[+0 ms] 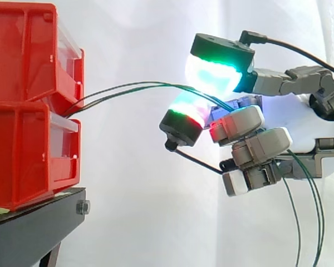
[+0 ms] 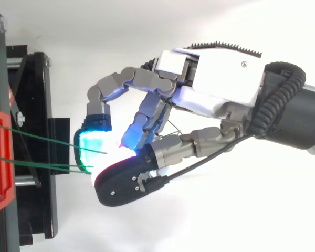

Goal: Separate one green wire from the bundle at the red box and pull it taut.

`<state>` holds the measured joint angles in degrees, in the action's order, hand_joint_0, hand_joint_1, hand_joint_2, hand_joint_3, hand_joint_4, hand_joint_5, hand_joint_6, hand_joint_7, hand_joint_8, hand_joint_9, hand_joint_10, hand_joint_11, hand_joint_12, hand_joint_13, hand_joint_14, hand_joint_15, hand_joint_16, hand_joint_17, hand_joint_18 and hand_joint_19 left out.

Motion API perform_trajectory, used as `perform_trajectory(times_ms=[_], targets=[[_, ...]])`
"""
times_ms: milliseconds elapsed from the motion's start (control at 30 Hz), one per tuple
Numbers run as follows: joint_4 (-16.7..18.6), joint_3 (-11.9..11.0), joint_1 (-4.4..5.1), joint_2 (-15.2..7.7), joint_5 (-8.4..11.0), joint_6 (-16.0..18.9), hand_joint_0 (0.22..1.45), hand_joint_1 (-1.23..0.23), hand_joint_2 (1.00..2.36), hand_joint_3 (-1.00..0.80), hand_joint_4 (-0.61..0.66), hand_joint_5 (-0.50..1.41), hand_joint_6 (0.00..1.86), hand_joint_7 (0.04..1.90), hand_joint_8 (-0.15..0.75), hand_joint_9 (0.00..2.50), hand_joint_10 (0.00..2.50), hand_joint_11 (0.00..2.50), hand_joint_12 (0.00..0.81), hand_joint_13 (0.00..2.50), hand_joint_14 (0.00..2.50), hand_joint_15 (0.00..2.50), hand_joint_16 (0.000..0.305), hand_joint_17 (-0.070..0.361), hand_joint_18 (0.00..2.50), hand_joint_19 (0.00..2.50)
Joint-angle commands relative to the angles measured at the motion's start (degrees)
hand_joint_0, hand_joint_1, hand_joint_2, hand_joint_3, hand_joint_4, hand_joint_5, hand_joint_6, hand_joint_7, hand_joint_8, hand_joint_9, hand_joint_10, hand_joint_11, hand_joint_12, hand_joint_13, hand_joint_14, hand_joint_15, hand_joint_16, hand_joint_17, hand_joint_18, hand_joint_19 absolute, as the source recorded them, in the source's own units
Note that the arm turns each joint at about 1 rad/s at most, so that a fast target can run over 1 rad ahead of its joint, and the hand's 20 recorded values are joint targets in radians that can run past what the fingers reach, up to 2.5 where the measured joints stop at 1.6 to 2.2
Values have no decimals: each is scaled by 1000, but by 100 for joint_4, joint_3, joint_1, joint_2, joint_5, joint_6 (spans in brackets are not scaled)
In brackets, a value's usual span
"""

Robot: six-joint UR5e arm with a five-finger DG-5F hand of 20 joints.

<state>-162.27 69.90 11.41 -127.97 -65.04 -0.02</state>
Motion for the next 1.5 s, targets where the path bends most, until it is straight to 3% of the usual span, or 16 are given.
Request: perform_trajectory(times_ms=[0, 367, 567, 700, 800, 1000, 1267, 1467], targets=[[2, -3, 2, 0, 0, 2, 680, -857, 1020, -286, 113, -211, 860, 1151, 288, 1295, 21, 1438, 340, 1414, 31, 1286, 62, 139, 1010, 706], [-156, -126, 2, 0, 0, 2, 769, -929, 1000, -500, 144, -206, 866, 1155, 287, 1296, 23, 1442, 348, 1383, 34, 1232, 60, 136, 998, 663], [-156, -126, 2, 0, 0, 2, 645, -915, 1000, -500, 155, -201, 864, 1154, 290, 1321, 23, 1451, 349, 1387, 33, 1235, 60, 134, 992, 689], [-156, -179, -16, 0, 0, 2, 535, -823, 1000, -500, 170, -184, 854, 1165, 311, 1357, 23, 1448, 366, 1413, 31, 1220, 63, 143, 1014, 711], [-209, -240, -33, 0, -8, 2, 472, -622, 1000, -500, 191, -167, 836, 1170, 336, 1410, 23, 1414, 399, 1444, 29, 1191, 70, 157, 1059, 721], [-551, -425, -60, 0, -35, 2, 530, -409, 1000, -500, 167, -144, 792, 1244, 313, 1441, 27, 1366, 368, 1437, 29, 1189, 67, 150, 1039, 775], [-666, -460, -77, 0, -44, 46, 590, -661, 1013, -342, 168, -157, 804, 1300, 298, 1391, 29, 1397, 353, 1411, 31, 1195, 64, 145, 1017, 772], [-675, -460, -77, 0, -44, 46, 594, -728, 1018, -268, 152, -167, 823, 1297, 301, 1363, 29, 1369, 349, 1397, 31, 1197, 64, 145, 1010, 762]])
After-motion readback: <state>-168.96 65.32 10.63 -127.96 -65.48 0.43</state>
